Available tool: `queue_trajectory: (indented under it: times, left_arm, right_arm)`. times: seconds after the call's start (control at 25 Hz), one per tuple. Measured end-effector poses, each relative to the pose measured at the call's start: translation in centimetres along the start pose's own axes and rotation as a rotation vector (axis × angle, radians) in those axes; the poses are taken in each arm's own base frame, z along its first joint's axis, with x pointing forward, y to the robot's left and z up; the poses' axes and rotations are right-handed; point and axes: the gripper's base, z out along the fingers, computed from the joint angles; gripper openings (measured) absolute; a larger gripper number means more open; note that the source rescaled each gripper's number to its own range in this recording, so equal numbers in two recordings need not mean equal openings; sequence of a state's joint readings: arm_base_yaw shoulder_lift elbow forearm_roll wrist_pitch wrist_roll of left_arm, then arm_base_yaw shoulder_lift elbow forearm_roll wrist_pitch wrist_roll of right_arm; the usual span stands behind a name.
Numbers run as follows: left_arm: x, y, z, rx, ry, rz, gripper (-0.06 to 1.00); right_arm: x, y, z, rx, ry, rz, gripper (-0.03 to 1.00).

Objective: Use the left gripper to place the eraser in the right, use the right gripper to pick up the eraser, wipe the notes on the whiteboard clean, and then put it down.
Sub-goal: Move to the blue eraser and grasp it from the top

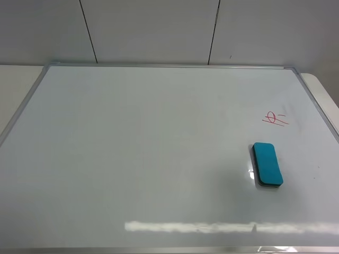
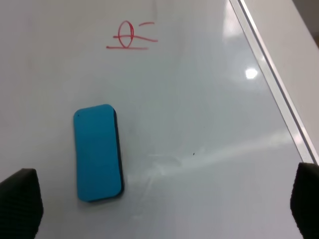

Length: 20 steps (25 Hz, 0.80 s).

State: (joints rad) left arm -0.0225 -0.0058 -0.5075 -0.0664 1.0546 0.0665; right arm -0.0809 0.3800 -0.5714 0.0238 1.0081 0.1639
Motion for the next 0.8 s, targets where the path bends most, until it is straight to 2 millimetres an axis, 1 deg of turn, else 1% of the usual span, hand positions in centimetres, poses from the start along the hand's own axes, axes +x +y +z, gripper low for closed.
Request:
queue_trajectory:
  times: [0.08,0.2,0.36,0.4,0.44,0.52,0.64,0.8]
  left_arm:
    - [0.0,0.0,0.0,0.000,0.000,0.000,1.00]
    - [0.0,0.0,0.0,0.000,0.000,0.000,1.00]
    - [0.0,0.0,0.0,0.000,0.000,0.000,1.00]
    - [0.0,0.0,0.0,0.000,0.000,0.000,1.00]
    - [0.0,0.0,0.0,0.000,0.000,0.000,1.00]
    - [0.0,0.0,0.0,0.000,0.000,0.000,1.00]
    - [0.0,0.0,0.0,0.000,0.000,0.000,1.00]
    - [0.0,0.0,0.0,0.000,0.000,0.000,1.00]
  right_arm:
    - [-1.2,0.2,1.3,0.014,0.075,0.019,1.00]
    - [-3.0,0.4,4.2,0.038,0.196,0.032,1.00]
    - [-4.3,0.7,8.1,0.057,0.320,0.051,1.00]
    - [-4.4,0.7,9.1,0.063,0.354,0.056,1.00]
    - [-4.4,0.7,10.7,0.074,0.410,0.073,1.00]
    - [-4.1,0.8,12.7,0.084,0.481,0.068,1.00]
    - [-3.8,1.6,15.0,0.072,0.525,0.042,1.00]
    - [-2.8,3.4,17.7,0.053,0.572,0.017,1.00]
